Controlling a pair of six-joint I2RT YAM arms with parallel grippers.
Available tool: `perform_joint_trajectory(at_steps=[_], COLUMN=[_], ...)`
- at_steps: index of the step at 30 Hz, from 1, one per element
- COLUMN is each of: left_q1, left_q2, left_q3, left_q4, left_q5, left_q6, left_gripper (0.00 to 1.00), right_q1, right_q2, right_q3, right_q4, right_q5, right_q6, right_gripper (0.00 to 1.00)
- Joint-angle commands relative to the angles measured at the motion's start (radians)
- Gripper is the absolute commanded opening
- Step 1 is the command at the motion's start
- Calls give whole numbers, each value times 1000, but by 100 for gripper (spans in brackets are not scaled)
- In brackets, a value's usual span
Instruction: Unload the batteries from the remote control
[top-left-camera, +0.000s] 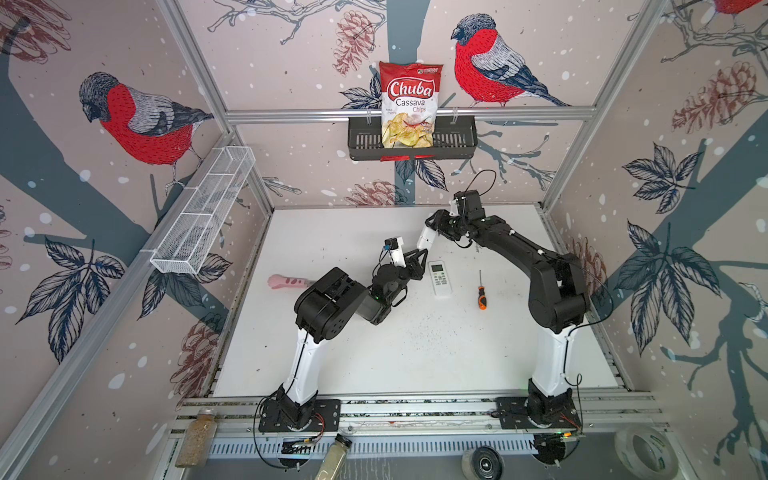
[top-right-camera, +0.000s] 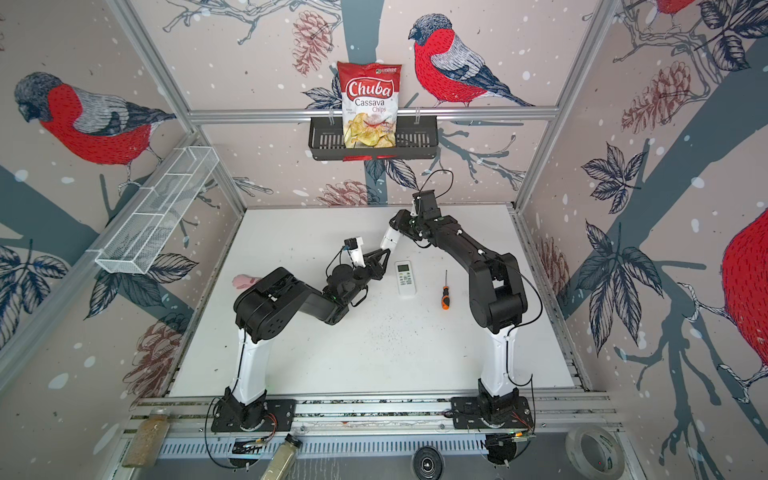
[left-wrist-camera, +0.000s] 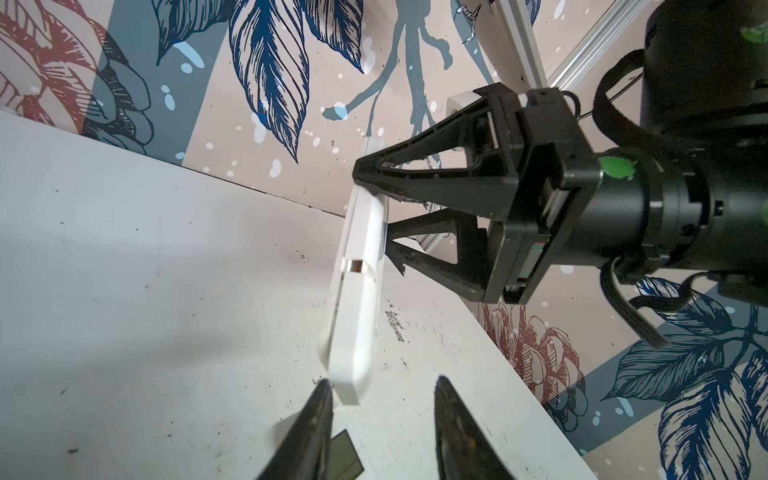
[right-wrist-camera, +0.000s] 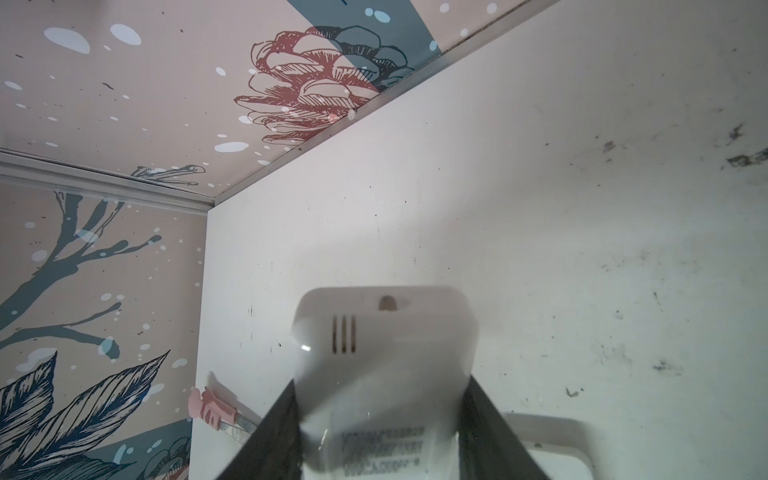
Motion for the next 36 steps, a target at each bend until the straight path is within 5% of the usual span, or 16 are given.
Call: perform_joint_trajectory(at_steps=[1, 21, 36], left_q1=[-5, -14, -14], left_q2=[1, 7, 18], left_q3=[10, 54, 101], left_q4=[42, 15, -29], left_q5=[7, 22, 42], left_q6=[-1, 3, 8], left_gripper=[40, 37, 23], right_q1=[1, 4, 4], right_q2=[0, 6, 4], right_q3=[-2, -11, -14], right_q4=[34, 42, 37], right_q5=[5, 4, 8], right_q6=[-3, -3, -11], right_gripper=[18, 18, 18])
